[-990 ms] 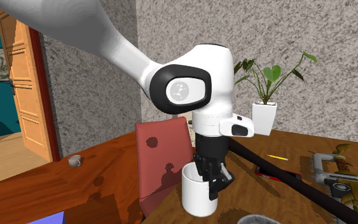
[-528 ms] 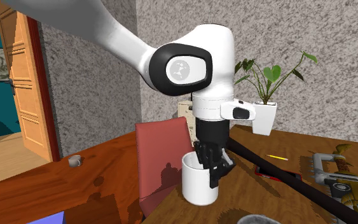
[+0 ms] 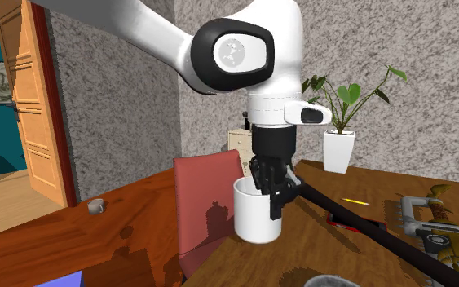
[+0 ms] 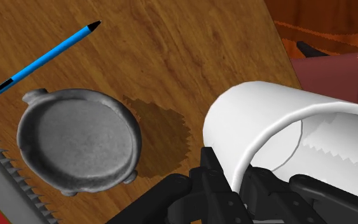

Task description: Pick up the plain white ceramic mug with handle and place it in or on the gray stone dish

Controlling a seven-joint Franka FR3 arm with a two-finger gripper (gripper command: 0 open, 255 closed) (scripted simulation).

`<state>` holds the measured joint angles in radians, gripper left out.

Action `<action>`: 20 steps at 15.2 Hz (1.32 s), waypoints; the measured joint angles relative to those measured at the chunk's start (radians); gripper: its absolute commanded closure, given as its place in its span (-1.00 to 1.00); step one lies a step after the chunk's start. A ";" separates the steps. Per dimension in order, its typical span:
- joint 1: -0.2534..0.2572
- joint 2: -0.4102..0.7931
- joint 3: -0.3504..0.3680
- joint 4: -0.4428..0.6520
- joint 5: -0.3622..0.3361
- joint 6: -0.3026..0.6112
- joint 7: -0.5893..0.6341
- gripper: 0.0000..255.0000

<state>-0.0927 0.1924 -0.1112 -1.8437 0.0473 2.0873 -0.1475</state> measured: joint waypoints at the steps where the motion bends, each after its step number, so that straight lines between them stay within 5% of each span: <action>1: 0.000 -0.005 0.000 0.007 -0.001 -0.011 0.000 1.00; 8: -0.005 -0.018 -0.004 0.081 -0.003 -0.099 -0.004 1.00; 16: -0.112 0.123 -0.057 0.305 0.037 -0.189 -0.163 1.00; 20: -0.178 0.248 -0.074 0.514 0.066 -0.279 -0.236 1.00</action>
<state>-0.2705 0.4402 -0.1850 -1.3298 0.1130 1.8086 -0.3832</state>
